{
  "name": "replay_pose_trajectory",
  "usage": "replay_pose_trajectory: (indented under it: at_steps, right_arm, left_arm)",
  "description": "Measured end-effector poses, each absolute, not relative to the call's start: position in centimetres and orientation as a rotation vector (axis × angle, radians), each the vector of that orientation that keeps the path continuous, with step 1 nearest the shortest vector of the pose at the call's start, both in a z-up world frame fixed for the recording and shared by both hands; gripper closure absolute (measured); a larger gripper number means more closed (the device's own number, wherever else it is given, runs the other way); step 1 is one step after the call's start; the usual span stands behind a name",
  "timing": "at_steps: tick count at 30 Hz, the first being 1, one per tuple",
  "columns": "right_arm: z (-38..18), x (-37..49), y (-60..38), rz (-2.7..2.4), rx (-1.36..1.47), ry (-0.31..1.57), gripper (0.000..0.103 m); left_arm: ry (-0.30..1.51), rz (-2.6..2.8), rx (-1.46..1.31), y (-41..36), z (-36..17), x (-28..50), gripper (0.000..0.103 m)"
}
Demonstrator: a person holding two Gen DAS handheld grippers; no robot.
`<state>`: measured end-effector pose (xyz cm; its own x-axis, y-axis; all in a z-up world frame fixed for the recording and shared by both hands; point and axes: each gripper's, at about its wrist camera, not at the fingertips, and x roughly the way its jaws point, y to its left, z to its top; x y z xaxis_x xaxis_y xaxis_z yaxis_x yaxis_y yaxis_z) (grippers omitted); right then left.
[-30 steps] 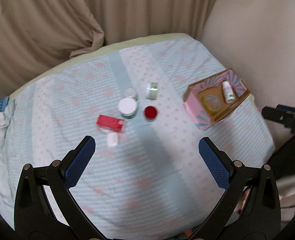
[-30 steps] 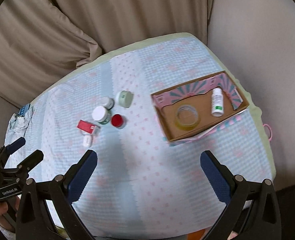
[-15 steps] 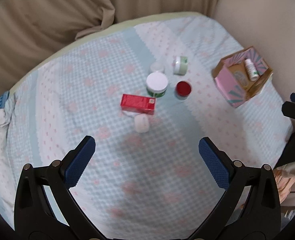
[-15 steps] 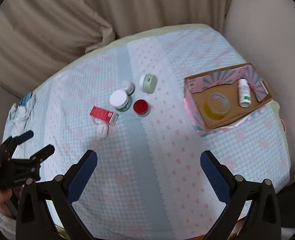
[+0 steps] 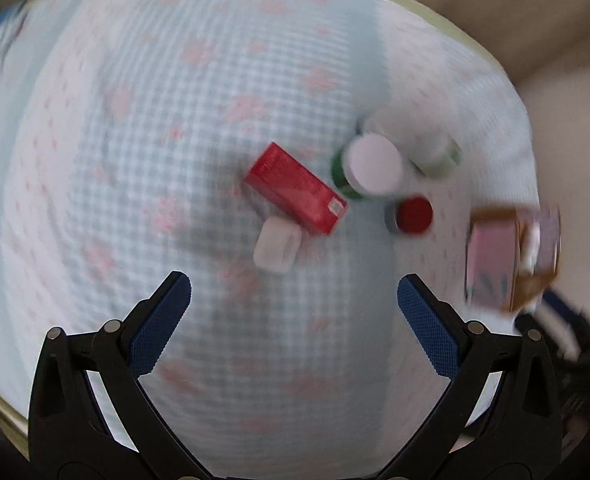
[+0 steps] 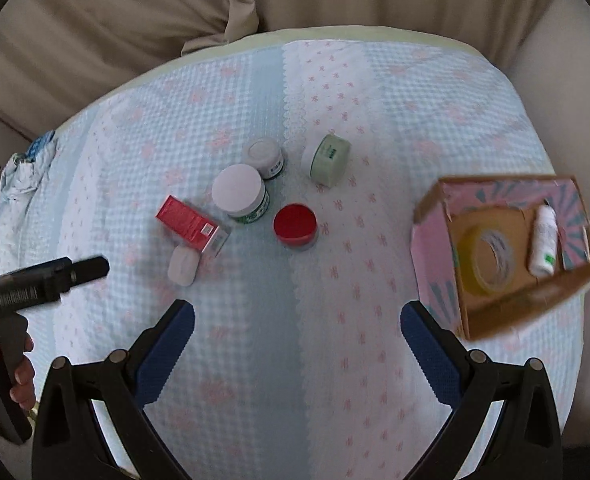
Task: Organize rigid objects
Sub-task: 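Grasp the red box with the left tool while the right tool grasps the red-lidded jar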
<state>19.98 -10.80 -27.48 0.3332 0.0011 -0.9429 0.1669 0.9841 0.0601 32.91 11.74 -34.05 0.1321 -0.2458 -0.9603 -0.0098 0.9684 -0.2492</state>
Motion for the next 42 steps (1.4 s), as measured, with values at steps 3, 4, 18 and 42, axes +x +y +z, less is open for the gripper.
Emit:
replay_pose_trajectory:
  at_steps: [3,4,18,42]
  right_arm:
    - [-29.3,22.1,-10.9,-0.1,0.119,1.24,0.0]
    - [-30.2,23.0,-11.0,-0.098,0.104,1.246,0.0]
    - [-39.3,28.3,-11.9,-0.075,0.021,1.304,0.0]
    - [-45.0,30.7,-10.8,-0.051,0.03,1.372,0.053]
  left_arm:
    - [1.457,-0.089,-0.292,11.2,-36.6,34.9,0.001]
    - [1.466,-0.07,-0.314,11.0,-37.3,35.5,0.002]
    - [1.592,0.176,-0.492,9.2,-47.0,40.7,0.026]
    - [1.542,0.112,-0.45,9.8,-46.1,41.6,0.059]
